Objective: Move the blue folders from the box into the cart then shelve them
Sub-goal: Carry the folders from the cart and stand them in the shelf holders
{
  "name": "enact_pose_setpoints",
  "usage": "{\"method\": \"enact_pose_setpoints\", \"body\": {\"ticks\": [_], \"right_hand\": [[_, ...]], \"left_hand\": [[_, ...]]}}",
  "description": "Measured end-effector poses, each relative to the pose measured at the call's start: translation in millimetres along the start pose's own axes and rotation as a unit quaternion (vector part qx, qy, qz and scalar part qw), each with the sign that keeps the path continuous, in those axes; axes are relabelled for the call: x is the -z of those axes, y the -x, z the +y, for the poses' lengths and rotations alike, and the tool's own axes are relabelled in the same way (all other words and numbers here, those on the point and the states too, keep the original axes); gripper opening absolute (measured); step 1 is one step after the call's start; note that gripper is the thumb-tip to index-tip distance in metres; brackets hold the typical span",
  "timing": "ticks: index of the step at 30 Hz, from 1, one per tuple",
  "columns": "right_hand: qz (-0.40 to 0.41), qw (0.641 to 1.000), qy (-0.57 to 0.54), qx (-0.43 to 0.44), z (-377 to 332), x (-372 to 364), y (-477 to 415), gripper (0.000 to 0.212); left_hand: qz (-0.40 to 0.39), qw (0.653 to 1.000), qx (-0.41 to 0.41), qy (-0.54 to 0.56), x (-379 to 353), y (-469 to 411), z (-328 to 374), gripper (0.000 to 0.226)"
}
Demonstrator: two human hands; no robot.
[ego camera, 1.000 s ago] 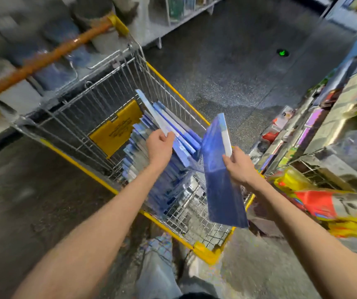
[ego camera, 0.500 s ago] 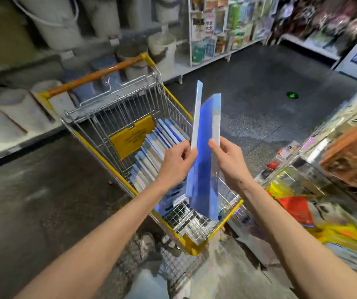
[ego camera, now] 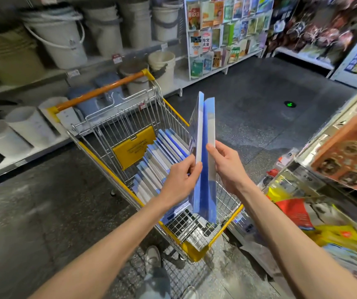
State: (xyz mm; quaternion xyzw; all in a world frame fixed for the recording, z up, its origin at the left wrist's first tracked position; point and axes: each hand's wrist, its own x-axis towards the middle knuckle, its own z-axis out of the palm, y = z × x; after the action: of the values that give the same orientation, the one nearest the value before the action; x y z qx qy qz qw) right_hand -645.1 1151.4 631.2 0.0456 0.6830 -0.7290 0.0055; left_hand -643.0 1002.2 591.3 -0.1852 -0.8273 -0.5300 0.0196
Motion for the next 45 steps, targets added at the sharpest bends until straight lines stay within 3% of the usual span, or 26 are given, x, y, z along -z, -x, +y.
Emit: {"method": "enact_pose_setpoints", "body": {"ticks": [6,9,12,18,21,24,26,29,32,36,40,45], "right_hand": [[0.033,0.999,-0.015,-0.009,0.8,-1.4,-7.2,0.023],[0.050,0.998,-0.007,-0.030,-7.3,-5.4,-15.2,0.032],[0.080,0.995,0.060,-0.021,-14.6,-12.3,-19.3,0.043],[0.141,0.964,0.226,0.022,-35.3,-12.7,-22.0,0.015],[0.138,0.950,0.279,0.037,-50.5,-3.6,-14.9,0.016],[0.131,0.954,0.265,0.054,-74.3,6.0,1.5,0.021],[0.148,0.960,0.229,0.071,-90.5,11.0,16.9,0.024],[0.171,0.970,0.148,0.095,-117.8,17.1,45.3,0.017],[0.206,0.968,0.076,0.119,-150.7,21.5,84.6,0.016],[0.258,0.956,0.025,0.137,-189.8,43.9,142.3,0.029],[0.303,0.939,0.009,0.165,-228.8,75.6,207.8,0.025],[0.332,0.923,0.045,0.191,-266.6,115.8,285.7,0.024]], "left_hand": [[-0.039,0.999,-0.018,-0.009,-4.9,4.3,6.8,0.034],[-0.051,0.998,-0.029,-0.023,-1.5,4.7,13.0,0.031],[-0.069,0.997,-0.030,-0.030,2.5,4.4,18.3,0.027],[-0.154,0.985,-0.028,-0.069,20.9,-7.4,34.5,0.024],[-0.080,0.996,0.038,-0.007,41.8,-24.7,45.1,0.038],[-0.005,0.997,0.080,0.017,59.9,-48.7,40.0,0.039],[0.003,0.991,0.122,0.051,67.5,-60.2,38.4,0.042],[0.005,0.980,0.163,0.113,67.3,-70.8,44.9,0.069],[0.018,0.981,0.133,0.144,59.9,-78.7,60.7,0.073],[-0.021,0.971,0.097,0.219,41.9,-79.3,113.4,0.034],[-0.097,0.951,0.022,0.294,11.1,-67.0,186.9,0.019],[-0.139,0.927,-0.011,0.348,-25.0,-41.2,265.5,0.054]]}}
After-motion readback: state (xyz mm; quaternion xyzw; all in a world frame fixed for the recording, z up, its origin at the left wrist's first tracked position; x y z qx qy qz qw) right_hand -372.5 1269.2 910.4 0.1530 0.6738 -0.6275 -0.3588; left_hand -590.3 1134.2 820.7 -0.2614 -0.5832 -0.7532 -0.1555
